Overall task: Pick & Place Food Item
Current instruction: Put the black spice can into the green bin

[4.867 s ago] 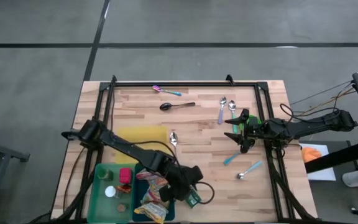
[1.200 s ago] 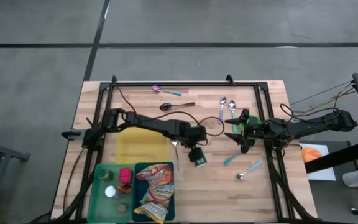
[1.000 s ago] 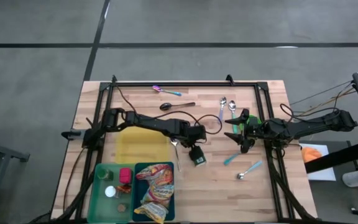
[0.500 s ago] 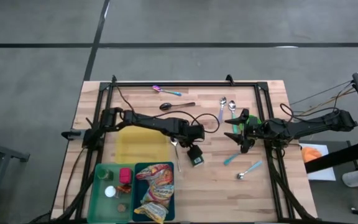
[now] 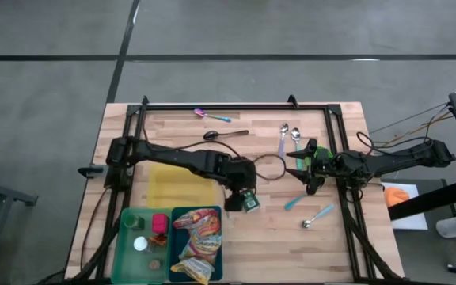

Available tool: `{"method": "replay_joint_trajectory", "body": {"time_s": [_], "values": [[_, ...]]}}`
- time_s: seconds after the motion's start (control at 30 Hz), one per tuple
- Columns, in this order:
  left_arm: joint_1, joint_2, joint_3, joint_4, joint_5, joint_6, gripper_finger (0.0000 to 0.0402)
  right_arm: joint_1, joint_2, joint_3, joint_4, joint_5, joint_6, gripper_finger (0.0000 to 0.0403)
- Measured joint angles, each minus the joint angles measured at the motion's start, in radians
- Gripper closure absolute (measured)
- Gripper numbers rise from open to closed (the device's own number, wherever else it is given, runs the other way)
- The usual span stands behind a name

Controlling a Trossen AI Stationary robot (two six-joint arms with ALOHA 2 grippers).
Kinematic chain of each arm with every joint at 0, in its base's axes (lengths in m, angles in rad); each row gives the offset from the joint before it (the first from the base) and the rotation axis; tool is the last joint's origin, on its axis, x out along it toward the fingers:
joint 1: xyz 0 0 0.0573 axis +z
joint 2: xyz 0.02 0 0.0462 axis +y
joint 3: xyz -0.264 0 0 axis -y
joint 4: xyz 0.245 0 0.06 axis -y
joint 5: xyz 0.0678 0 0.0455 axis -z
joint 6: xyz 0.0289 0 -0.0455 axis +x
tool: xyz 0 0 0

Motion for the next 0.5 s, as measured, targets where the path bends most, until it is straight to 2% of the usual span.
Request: {"method": "replay_joint_trajectory", "body": {"time_s": [0.13,0.27,0.37,0.5], "values": [[-0.03,-0.004,0.0,0.0,-0.06,0.254,0.0112,0.0,0.0,0.0,0.0,0.0,0.0,0.0122],[-0.038,-0.002,-0.015,0.004,-0.017,0.503,0.0112,0.0,0.0,0.0,0.0,0.0,0.0,0.0122],[-0.03,-0.001,-0.015,0.044,0.017,0.559,0.0112,0.0,0.0,0.0,0.0,0.0,0.0,0.0122],[-0.015,-0.002,-0.015,0.05,0.026,0.525,0.0112,0.0,0.0,0.0,0.0,0.0,0.0,0.0122]]}}
